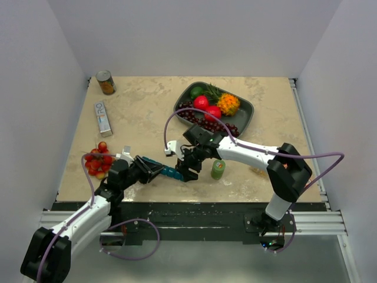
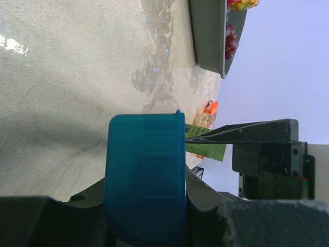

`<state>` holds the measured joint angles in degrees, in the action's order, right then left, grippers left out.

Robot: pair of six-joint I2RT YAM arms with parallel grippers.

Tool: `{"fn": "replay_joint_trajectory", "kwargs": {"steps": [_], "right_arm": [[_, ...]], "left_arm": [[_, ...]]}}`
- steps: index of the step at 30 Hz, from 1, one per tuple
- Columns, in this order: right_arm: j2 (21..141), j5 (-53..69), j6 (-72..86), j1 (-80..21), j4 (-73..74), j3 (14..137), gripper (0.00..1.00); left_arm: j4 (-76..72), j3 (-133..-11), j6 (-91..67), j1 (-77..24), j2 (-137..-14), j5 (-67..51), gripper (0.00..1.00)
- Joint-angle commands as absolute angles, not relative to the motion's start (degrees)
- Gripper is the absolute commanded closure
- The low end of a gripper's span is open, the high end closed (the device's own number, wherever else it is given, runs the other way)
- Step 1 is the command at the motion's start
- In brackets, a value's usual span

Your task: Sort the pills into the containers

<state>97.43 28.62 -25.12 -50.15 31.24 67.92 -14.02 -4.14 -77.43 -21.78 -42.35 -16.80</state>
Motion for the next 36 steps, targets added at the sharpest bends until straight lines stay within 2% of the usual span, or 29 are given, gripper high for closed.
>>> {"fn": "replay_joint_trajectory", "kwargs": {"steps": [1, 6, 11, 19, 25, 28, 30, 31, 32, 36], "right_arm": [[97.47, 25.85, -24.96, -50.36, 30.5, 69.87, 0.36], [97.12, 24.17, -23.91, -48.7, 30.58, 70.75, 0.46], [96.07, 25.4, -23.12, -45.0, 30.06, 70.66, 0.5], [98.52, 22.24, -21.1, -44.56, 28.65, 70.92, 0.6], [99.84, 22.67, -20.74, -44.47, 29.18, 71.54, 0.62], [98.7, 22.67, -21.01, -43.86, 29.97, 72.5, 0.61], [97.21, 24.16, -21.09, -42.46, 31.72, 74.08, 0.56], [96.6, 25.3, -21.09, -40.1, 32.6, 76.27, 0.52], [95.37, 27.49, -21.27, -38.86, 33.39, 77.33, 0.43], [91.95, 30.84, -22.5, -35.07, 36.21, 80.25, 0.25]], "left_arm": [[-17.4, -4.57, -78.13, -21.53, -41.4, -17.84, 1.0], [-16.96, -4.66, -77.08, -21.53, -41.4, -17.93, 1.0], [-17.22, -4.48, -75.5, -21.53, -42.1, -18.28, 1.0], [-27.06, -4.22, -74.44, -21.53, -45.79, -23.54, 1.0], [-32.96, -3.6, -74.79, -21.53, -47.11, -25.4, 1.0], [-32.17, -3.78, -74.71, -21.53, -47.81, -24.26, 1.0], [-30.94, -4.13, -74.09, -21.53, -49.13, -23.21, 1.0], [-30.76, -4.13, -73.92, -21.53, -49.65, -22.16, 1.0], [-30.76, -4.13, -73.65, -21.53, -51.05, -21.45, 1.0], [-35.32, -4.57, -73.48, -21.53, -56.5, -19.25, 1.0]]}}
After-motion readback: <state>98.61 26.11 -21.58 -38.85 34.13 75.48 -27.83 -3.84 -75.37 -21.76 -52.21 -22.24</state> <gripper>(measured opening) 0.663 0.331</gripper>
